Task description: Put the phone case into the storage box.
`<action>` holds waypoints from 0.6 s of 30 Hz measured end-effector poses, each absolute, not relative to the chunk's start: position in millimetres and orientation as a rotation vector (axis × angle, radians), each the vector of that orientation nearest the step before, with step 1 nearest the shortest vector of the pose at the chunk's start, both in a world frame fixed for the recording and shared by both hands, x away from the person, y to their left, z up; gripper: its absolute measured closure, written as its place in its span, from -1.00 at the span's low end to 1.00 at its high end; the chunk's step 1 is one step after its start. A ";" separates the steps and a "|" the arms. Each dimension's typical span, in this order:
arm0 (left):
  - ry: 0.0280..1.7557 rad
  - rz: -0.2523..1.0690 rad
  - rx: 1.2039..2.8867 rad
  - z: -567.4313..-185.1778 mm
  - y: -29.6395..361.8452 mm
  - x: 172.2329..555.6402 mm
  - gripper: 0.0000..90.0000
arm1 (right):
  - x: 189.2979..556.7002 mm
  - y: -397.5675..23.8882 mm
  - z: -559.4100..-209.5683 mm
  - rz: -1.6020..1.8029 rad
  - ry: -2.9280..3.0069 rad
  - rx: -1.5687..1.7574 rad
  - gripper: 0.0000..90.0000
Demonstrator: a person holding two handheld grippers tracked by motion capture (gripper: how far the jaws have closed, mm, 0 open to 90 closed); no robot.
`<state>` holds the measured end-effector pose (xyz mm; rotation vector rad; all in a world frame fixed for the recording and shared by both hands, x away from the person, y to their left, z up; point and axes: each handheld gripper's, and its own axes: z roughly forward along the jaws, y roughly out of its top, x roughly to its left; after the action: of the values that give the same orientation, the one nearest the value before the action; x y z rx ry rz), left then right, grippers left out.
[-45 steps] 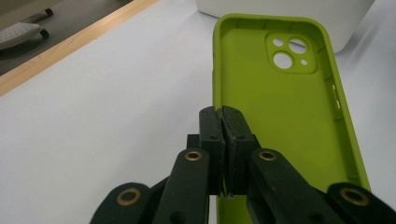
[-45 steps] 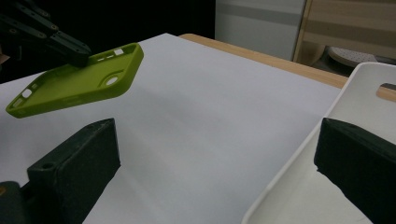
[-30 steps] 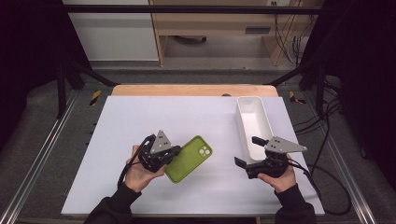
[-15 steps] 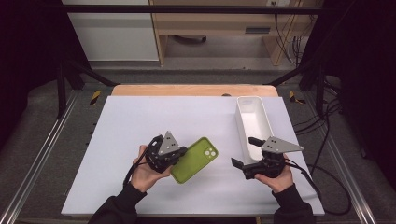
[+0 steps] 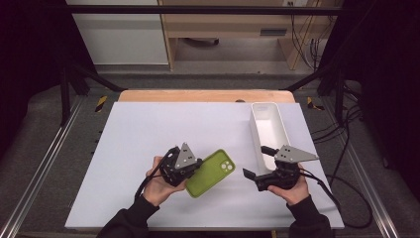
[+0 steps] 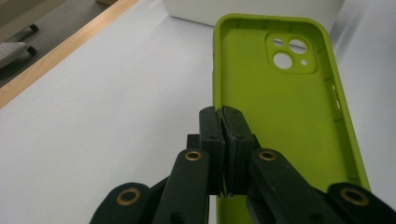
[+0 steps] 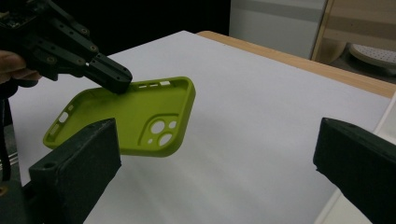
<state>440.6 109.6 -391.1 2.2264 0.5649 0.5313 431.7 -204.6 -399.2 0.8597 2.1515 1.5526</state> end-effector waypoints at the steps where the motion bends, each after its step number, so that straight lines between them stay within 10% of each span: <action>1: 0.559 0.533 2.228 -391.8 108.8 440.5 0.96 | 431.7 -204.2 -399.1 1.553 2.152 0.859 -0.98; 18: 0.515 0.548 2.240 -391.6 98.4 433.6 0.96 | 434.9 -194.0 -398.5 1.532 2.189 0.872 -0.97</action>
<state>433.6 98.4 -391.6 2.2400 0.5153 0.5476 434.9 -194.0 -398.5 0.8720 2.1888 1.5324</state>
